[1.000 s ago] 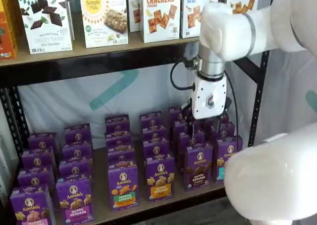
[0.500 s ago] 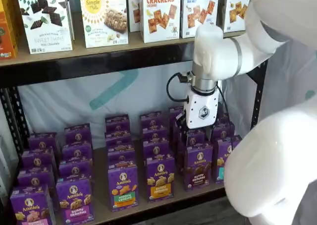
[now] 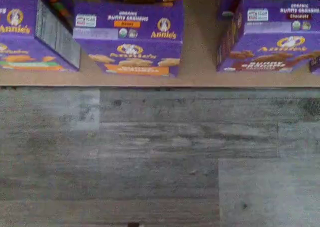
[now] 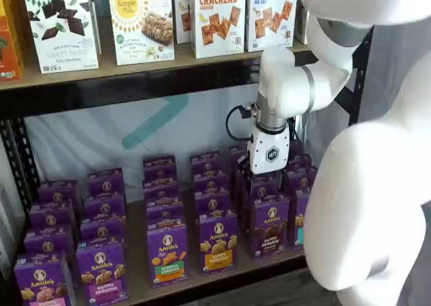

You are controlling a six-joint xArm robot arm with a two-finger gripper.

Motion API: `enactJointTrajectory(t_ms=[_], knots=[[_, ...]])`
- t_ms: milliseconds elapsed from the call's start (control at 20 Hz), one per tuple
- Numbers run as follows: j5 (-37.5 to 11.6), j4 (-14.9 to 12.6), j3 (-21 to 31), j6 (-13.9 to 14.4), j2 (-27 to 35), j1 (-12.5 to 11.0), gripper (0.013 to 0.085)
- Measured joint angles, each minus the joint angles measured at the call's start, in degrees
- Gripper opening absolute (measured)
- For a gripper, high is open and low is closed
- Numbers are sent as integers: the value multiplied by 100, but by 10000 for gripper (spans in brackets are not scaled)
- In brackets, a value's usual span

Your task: Pick up the purple box with a brown patch in the center, on the bottom shelf, the fifth box from the left

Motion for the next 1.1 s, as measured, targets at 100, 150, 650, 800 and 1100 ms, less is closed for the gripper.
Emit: enactJointTrajectory(t_ms=[100, 150, 650, 800, 1100], knots=[[-156, -60, -209, -46, 337, -97, 850], [-198, -89, -306, -62, 481, -137, 850], [-520, -189, -1109, -355, 1761, -516, 850], [-638, -165, -1280, -447, 2078, -587, 850], [-838, -286, -1545, -475, 2589, -727, 850]])
